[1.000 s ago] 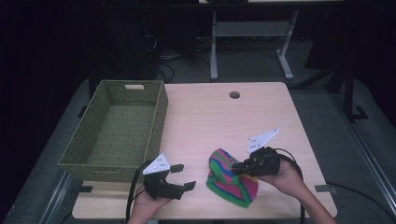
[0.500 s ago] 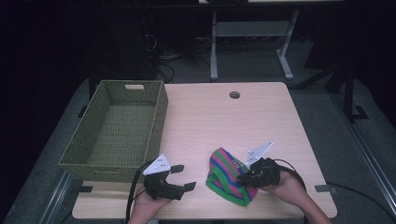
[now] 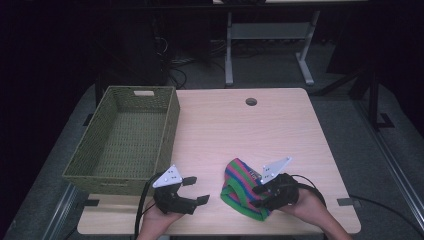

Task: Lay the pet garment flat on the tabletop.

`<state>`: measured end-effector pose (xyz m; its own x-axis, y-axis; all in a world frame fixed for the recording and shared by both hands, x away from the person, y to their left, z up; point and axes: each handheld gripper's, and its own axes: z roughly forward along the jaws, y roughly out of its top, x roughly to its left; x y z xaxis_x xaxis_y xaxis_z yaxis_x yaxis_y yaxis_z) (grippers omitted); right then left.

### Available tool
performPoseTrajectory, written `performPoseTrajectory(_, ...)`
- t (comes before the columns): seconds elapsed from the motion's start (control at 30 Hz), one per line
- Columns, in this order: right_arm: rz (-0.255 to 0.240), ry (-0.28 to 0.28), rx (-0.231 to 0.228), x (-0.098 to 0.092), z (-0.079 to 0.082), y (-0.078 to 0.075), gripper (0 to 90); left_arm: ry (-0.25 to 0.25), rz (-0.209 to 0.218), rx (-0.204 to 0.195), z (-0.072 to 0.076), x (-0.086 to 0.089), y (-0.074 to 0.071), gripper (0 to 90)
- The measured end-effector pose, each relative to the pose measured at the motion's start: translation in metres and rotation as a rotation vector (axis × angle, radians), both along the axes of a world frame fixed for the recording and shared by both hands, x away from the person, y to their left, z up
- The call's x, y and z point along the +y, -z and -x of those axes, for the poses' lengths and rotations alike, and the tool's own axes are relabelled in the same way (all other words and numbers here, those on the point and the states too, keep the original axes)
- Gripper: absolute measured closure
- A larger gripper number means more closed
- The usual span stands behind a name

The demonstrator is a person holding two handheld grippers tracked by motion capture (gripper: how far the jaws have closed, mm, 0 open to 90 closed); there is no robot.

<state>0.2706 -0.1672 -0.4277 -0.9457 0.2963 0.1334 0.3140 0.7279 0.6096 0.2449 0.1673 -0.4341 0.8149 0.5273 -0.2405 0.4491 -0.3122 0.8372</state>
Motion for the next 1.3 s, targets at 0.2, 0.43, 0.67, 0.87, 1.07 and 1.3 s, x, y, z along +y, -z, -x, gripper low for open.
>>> performPoseTrajectory(0.2,0.001,-0.008,-0.035,0.001,0.007,-0.005,50.7,0.004,-0.002,-0.001,0.000,0.000,0.000,20.1)
performPoseTrajectory(0.43,0.042,-0.007,-0.021,0.006,0.004,0.010,49.3,-0.002,0.003,0.000,0.000,0.000,0.000,20.2)
performPoseTrajectory(0.67,0.078,0.021,-0.059,0.006,0.005,0.022,51.7,0.003,-0.003,-0.002,0.000,0.000,0.000,20.2)
performPoseTrajectory(0.87,0.082,0.066,-0.090,0.006,0.010,0.023,63.2,0.003,-0.003,0.002,0.000,-0.002,0.000,20.3)
performPoseTrajectory(1.07,0.054,0.069,-0.046,-0.003,0.001,0.017,83.8,0.022,0.003,0.029,-0.005,-0.003,0.005,20.4)
performPoseTrajectory(1.3,-0.030,0.044,-0.012,-0.013,-0.006,0.009,85.1,0.028,0.025,0.034,-0.010,-0.004,0.002,21.8)
